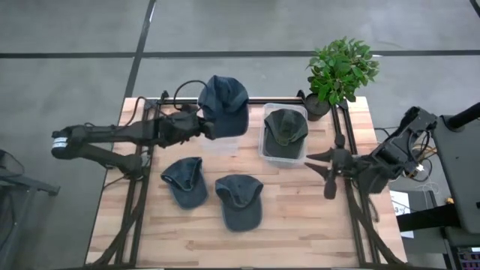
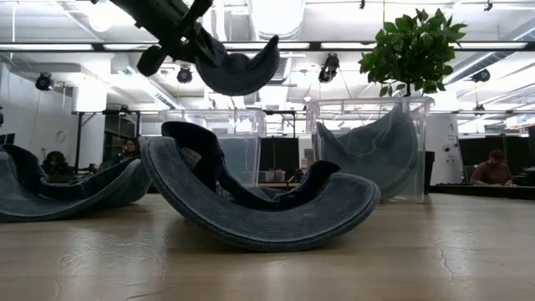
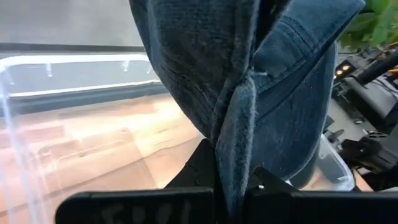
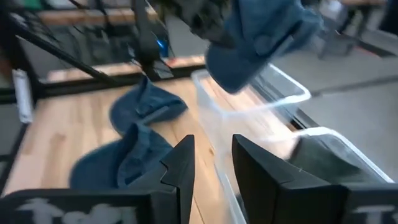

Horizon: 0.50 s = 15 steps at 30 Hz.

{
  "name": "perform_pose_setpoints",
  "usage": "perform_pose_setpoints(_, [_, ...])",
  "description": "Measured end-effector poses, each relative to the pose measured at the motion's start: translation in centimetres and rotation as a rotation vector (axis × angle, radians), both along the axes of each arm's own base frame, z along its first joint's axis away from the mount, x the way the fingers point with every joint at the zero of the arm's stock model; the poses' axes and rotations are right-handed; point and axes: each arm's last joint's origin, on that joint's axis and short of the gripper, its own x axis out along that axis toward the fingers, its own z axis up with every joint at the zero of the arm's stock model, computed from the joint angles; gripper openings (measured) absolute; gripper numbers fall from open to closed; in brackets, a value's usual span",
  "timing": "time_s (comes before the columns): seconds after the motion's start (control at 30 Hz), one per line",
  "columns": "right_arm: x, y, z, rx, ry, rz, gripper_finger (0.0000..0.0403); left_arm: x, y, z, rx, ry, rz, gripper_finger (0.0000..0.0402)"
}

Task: Pick & Place hat
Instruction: Put the bottom gray cap into the left transparent bin

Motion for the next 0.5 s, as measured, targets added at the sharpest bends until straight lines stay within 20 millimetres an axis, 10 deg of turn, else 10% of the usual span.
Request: perform_pose_setpoints(0.5, [-3.3, -2.8, -4.2, 0.066, -0.348, 0.406, 0.0058, -0.7, 1.8, 2.1, -0.075, -0.001, -0.035, 0.0004])
